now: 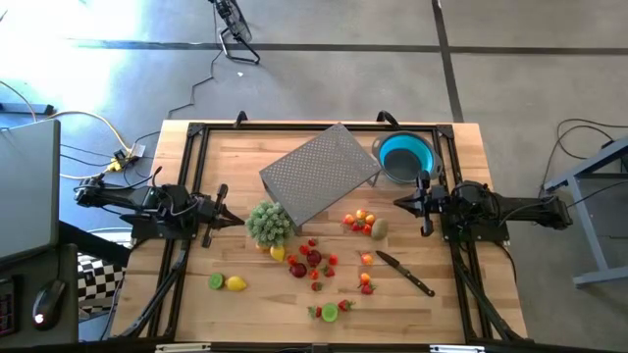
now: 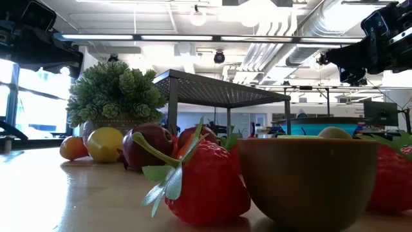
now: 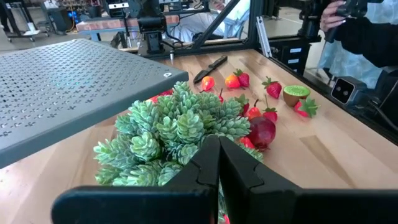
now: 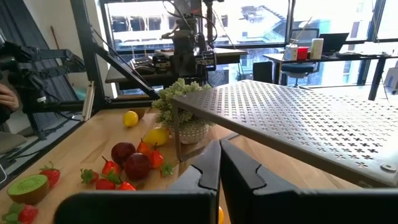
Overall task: Pick & Place Fruit
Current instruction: Put the blue strainer bowl on the shelf
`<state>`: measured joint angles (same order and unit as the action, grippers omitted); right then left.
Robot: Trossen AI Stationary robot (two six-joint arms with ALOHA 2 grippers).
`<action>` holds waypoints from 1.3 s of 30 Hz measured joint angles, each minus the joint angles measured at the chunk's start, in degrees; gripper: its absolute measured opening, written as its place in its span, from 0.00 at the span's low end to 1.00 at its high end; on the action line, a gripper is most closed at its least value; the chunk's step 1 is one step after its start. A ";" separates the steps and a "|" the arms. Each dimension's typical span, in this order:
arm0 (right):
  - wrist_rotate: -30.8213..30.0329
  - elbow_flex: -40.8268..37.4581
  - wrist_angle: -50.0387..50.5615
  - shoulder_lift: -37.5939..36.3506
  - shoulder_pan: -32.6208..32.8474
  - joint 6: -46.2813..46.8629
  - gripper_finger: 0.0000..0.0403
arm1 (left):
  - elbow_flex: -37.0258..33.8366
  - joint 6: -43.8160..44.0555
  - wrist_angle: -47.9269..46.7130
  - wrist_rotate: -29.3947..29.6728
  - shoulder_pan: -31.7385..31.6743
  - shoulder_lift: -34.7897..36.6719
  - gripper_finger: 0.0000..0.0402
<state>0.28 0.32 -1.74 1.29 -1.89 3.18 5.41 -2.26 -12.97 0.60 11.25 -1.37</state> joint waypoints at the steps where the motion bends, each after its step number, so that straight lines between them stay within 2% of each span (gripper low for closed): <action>1: 0.06 0.02 0.00 0.01 0.02 0.00 0.00 | 0.02 0.00 0.00 0.00 0.00 0.00 0.00; 39: -0.14 0.01 -0.24 0.00 0.02 -2.40 0.00 | 0.00 0.02 0.02 0.00 0.00 0.00 0.00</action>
<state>0.14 0.33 -1.98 1.29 -1.87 0.78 5.41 -2.24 -12.95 0.60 11.25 -1.36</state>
